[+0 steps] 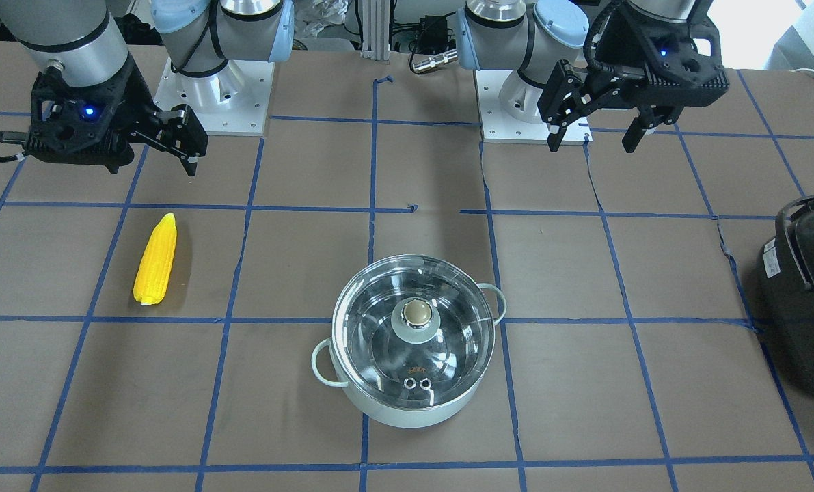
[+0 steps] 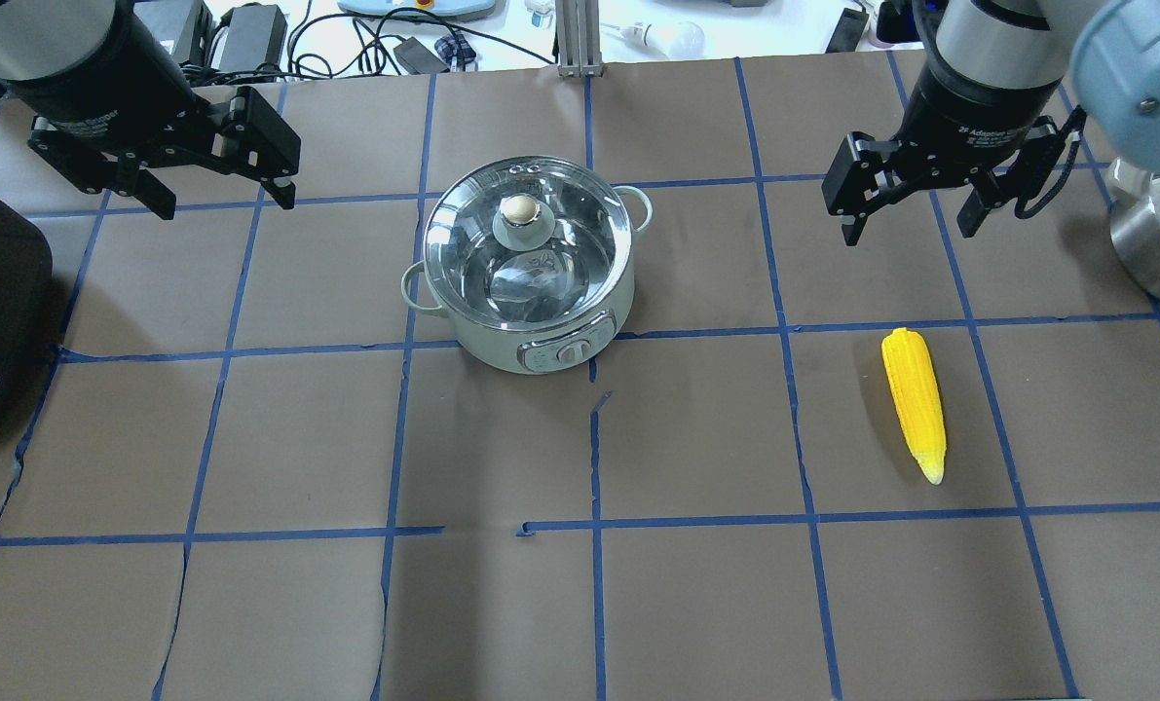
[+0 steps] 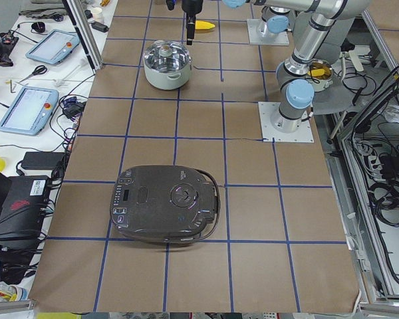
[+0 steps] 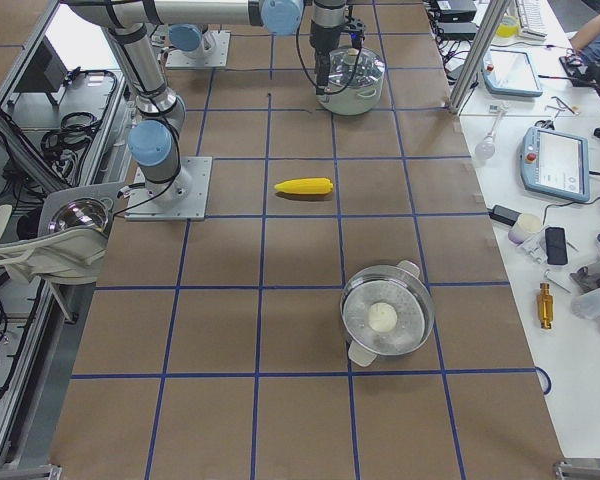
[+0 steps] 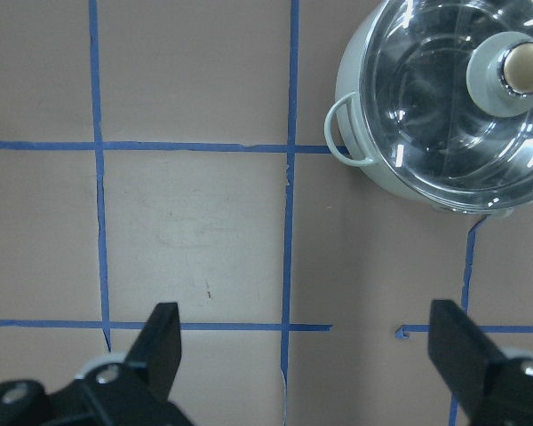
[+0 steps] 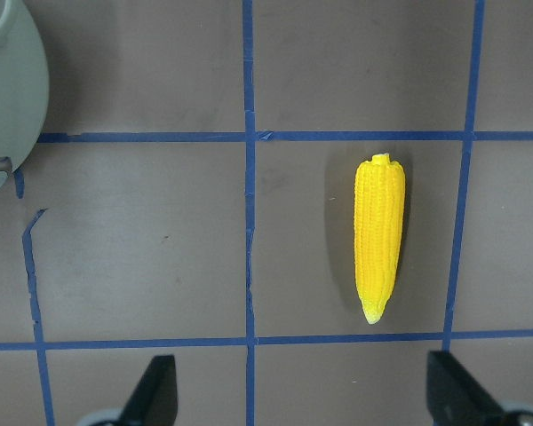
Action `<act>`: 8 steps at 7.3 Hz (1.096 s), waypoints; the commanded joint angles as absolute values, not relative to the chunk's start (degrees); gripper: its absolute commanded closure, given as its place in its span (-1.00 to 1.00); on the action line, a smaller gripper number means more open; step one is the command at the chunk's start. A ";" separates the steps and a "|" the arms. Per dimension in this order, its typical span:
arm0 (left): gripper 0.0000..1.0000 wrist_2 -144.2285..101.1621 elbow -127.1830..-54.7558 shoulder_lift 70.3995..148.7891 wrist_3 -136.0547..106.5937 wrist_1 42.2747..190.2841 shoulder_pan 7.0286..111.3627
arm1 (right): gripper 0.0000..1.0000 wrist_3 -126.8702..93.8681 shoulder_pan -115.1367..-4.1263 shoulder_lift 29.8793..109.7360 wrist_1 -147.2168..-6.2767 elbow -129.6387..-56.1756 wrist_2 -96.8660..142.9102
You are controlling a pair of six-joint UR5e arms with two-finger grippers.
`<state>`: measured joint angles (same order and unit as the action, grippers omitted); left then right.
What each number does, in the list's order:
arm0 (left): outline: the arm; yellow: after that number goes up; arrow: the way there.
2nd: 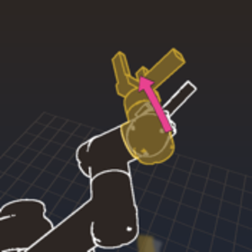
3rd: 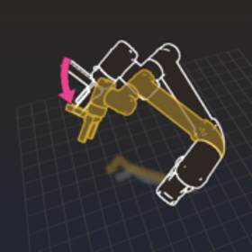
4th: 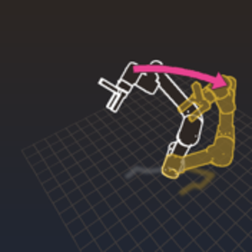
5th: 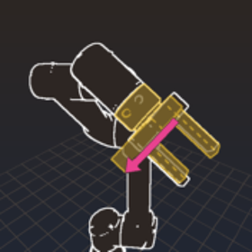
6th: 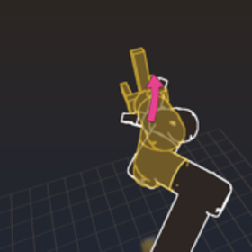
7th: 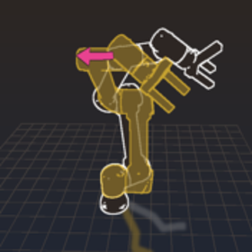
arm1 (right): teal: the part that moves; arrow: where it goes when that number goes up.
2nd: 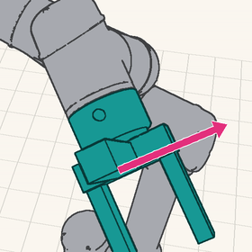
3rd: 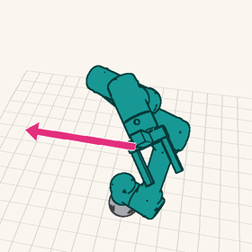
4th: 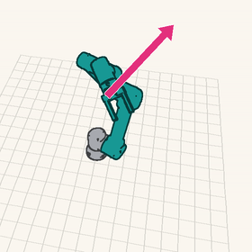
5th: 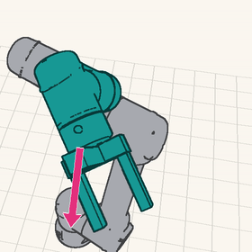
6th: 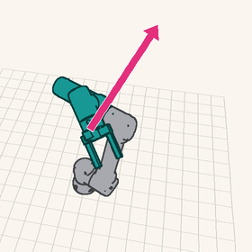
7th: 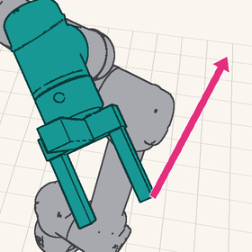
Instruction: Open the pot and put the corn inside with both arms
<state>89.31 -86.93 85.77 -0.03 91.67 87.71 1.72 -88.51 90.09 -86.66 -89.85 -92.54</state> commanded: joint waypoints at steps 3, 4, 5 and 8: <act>-1.00 89.03 -87.01 85.87 -0.09 91.58 87.80 | -1.00 1.67 -88.51 90.26 -86.84 -90.62 -92.46; -1.00 89.03 -87.01 86.13 -0.09 91.58 87.80 | -1.00 1.58 -88.51 90.35 -86.75 -90.62 -92.55; -1.00 89.12 -87.01 86.13 -0.09 91.58 87.80 | -1.00 1.67 -88.51 90.26 -86.75 -90.62 -92.55; -1.00 88.86 -86.58 86.22 -1.22 91.67 89.11 | -1.00 1.84 -88.51 90.18 -86.84 -90.61 -92.64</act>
<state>89.17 -86.89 86.09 -0.48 91.67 88.47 1.77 -88.50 90.24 -86.81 -90.59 -92.59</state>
